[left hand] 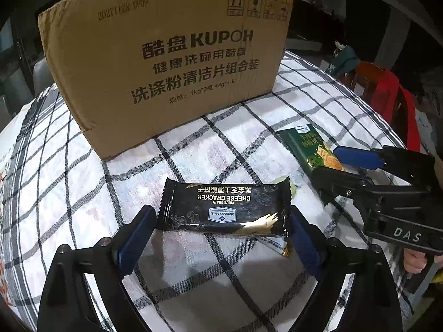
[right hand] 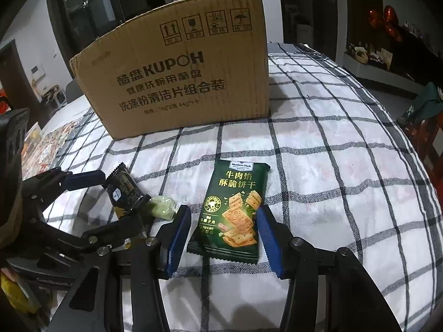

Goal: Organize snacks
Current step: 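Grasp the green cracker bag with the right tool while the left tool grasps the black cracker bar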

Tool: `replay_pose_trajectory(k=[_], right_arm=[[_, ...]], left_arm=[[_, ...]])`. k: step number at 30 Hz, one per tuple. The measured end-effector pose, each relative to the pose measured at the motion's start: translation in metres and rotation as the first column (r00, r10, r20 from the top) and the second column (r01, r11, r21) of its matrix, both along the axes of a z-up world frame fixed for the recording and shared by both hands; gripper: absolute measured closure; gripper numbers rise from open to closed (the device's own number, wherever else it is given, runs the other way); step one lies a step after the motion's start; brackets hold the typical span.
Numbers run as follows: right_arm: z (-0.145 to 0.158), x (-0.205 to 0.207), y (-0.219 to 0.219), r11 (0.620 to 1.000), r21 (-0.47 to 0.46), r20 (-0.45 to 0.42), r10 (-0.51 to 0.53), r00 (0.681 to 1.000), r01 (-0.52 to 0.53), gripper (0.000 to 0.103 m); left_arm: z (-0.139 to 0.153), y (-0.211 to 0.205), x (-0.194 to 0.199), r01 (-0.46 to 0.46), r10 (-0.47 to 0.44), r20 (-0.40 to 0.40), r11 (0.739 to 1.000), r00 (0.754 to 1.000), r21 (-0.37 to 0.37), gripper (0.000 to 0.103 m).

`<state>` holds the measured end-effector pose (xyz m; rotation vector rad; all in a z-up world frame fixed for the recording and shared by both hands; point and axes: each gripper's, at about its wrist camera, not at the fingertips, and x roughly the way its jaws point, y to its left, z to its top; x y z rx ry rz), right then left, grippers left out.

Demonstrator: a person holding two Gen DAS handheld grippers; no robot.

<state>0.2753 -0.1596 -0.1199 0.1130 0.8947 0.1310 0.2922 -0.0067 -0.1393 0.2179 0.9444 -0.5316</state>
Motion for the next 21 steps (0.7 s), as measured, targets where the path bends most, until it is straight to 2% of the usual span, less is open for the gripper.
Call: replay_pose_trajectory(k=[4, 7, 9, 16, 18, 21], right_arm=[[0.000, 0.001, 0.001, 1.000, -0.004, -0.001, -0.001, 1.000, 0.001, 0.052], [0.000, 0.001, 0.001, 1.000, -0.002, 0.002, 0.000, 1.000, 0.000, 0.052], [0.000, 0.000, 0.000, 1.000, 0.003, 0.003, 0.001, 1.000, -0.001, 0.052], [0.001, -0.002, 0.001, 1.000, 0.007, -0.002, -0.016, 1.000, 0.016, 0.052], [0.002, -0.003, 0.002, 1.000, 0.005, -0.003, -0.016, 1.000, 0.016, 0.052], [0.003, -0.006, 0.004, 1.000, 0.010, 0.002, -0.009, 1.000, 0.009, 0.052]], left_arm=[[-0.001, 0.002, 0.002, -0.018, 0.018, -0.001, 0.999, 1.000, -0.028, 0.010], [0.001, 0.005, -0.002, -0.022, 0.023, 0.025, 0.999, 0.999, -0.047, 0.016], [0.004, 0.006, -0.006, -0.011, 0.014, 0.044, 0.998, 0.999, -0.058, 0.036], [0.005, 0.017, -0.008, -0.055, 0.063, 0.052, 0.989, 0.997, -0.134, 0.040], [0.009, 0.021, -0.011, -0.055, 0.066, 0.060, 0.984, 0.996, -0.170, 0.056], [0.011, 0.021, -0.016, -0.049, 0.063, 0.076, 0.983, 0.995, -0.178, 0.061]])
